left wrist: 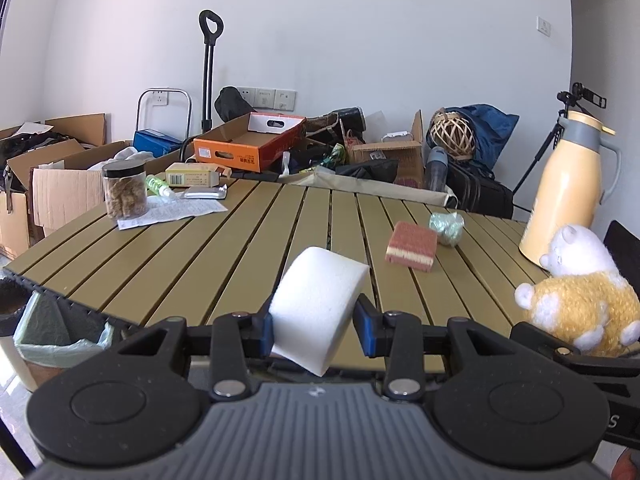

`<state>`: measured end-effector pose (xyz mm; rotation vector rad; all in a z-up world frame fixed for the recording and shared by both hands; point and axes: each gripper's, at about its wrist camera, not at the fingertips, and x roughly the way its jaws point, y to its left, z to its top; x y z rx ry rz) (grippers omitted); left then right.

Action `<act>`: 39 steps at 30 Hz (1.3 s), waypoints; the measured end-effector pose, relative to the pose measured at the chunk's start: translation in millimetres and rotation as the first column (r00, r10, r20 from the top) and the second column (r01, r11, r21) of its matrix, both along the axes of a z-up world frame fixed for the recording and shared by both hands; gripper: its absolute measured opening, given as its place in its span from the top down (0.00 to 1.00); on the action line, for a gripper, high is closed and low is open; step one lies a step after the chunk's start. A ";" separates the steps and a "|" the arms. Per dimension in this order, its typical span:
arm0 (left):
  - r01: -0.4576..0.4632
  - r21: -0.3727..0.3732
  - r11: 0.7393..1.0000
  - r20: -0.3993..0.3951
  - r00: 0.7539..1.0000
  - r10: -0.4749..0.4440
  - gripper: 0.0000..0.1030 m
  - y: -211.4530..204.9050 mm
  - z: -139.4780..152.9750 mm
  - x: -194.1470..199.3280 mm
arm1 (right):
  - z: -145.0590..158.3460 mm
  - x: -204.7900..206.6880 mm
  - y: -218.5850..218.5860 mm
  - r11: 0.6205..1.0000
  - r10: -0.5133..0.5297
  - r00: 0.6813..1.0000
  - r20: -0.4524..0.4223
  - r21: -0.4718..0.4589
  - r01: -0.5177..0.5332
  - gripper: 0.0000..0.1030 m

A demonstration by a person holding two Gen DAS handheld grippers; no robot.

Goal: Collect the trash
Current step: 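Carry the foam roll and plush sheep down toward the black bin with both grippers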

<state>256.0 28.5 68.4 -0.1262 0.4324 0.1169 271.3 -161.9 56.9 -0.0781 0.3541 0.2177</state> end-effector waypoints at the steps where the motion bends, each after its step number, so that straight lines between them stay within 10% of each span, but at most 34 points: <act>1: 0.003 0.001 1.000 -0.002 1.000 -0.003 0.62 -0.1 -0.5 -5.4 | -0.8 -5.0 -0.7 1.000 0.004 1.000 -0.005 0.000 -0.004 0.08; 16: 0.067 0.041 0.997 -0.106 0.992 -0.063 0.62 -7.9 -38.9 -66.4 | -37.1 -64.1 -6.7 0.998 0.053 0.990 -0.131 -0.033 -0.058 0.08; 39: 0.060 0.068 0.996 -0.353 0.935 -0.032 0.62 -2.3 -130.2 -56.8 | -128.0 -59.2 -24.1 0.996 0.007 0.925 -0.381 -0.075 -0.038 0.08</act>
